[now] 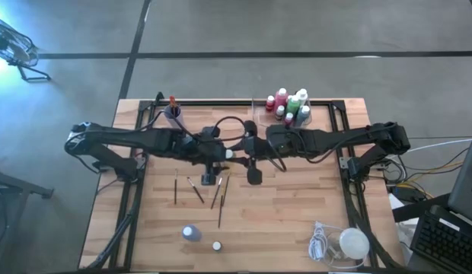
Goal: Pick & Place Paint Supplies
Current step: Put the yellow paint bottle into the transparent bin
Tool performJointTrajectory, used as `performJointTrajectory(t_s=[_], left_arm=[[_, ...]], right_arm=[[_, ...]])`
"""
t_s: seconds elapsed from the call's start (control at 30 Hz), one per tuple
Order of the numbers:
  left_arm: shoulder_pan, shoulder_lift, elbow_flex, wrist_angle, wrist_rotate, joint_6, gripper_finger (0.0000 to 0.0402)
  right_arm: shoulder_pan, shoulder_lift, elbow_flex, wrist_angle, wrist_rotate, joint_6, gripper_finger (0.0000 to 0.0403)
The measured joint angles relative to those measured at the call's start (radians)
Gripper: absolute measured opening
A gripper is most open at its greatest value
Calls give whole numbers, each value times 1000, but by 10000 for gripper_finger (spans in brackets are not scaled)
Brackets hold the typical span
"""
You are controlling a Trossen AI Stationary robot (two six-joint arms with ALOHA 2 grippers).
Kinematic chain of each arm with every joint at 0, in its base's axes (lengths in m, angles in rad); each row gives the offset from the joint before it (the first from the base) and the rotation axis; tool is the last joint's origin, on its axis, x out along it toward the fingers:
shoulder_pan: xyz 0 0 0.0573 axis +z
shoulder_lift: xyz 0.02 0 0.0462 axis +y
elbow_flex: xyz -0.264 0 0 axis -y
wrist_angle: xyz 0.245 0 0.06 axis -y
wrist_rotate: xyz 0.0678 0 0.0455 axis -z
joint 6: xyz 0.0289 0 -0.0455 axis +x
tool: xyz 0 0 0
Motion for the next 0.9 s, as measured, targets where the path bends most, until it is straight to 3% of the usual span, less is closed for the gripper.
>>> performJointTrajectory(t_s=[0.1,0.27,0.57,0.9], left_arm=[[0,-6,2,-3,-73,-1,282],[1,-42,2,-73,-203,-16,315],[1,-228,-69,-127,-330,-30,308],[1,-518,-423,293,-336,82,291]], right_arm=[[-2,-9,-2,-26,16,3,110],[1,-46,-2,-130,138,53,110],[-4,-101,-7,-244,453,122,110],[-124,-106,-83,-202,491,169,110]])
